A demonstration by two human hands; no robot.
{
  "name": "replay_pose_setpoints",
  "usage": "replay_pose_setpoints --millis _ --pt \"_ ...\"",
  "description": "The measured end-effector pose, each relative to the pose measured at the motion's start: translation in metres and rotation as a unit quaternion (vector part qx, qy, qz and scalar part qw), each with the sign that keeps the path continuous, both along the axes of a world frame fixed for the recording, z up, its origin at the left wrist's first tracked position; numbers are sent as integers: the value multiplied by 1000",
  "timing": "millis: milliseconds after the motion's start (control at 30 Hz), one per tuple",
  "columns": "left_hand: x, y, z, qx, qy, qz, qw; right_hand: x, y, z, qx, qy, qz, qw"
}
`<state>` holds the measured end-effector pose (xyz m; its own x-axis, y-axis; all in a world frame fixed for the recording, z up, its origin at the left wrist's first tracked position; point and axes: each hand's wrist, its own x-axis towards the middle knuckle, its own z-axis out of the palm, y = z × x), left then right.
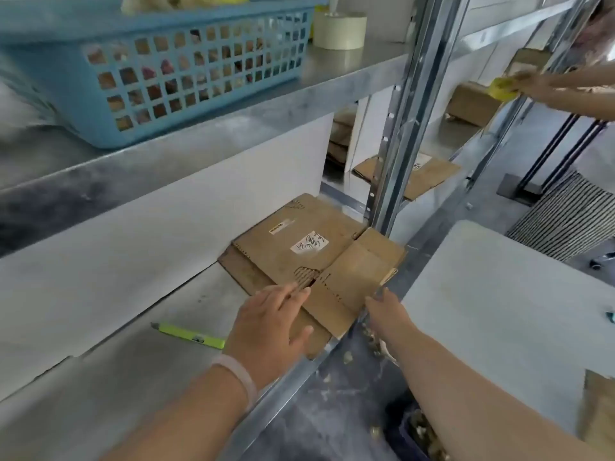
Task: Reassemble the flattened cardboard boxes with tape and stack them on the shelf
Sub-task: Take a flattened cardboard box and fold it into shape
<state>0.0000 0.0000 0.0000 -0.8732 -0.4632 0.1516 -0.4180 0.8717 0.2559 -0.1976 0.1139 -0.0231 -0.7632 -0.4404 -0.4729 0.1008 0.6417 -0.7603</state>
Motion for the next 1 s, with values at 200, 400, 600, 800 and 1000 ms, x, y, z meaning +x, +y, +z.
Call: replay_pose_setpoints --millis 200,400,600,800,1000 --pt "-18 -20 -13 7 -21 42 999 -27 -16 -19 -88 -116 -125 981" --pt "-35 -23 -7 1 -34 66 997 -53 -14 -13 -85 -81 -101 988" --pt "-37 -22 3 18 -30 96 995 -53 -15 3 -213 -151 -91 961" --pt "-24 -29 18 53 22 163 985 -43 14 36 -260 -75 -48 962" --pt "14 -35 20 57 148 265 951 -45 48 61 -273 -21 89 958"
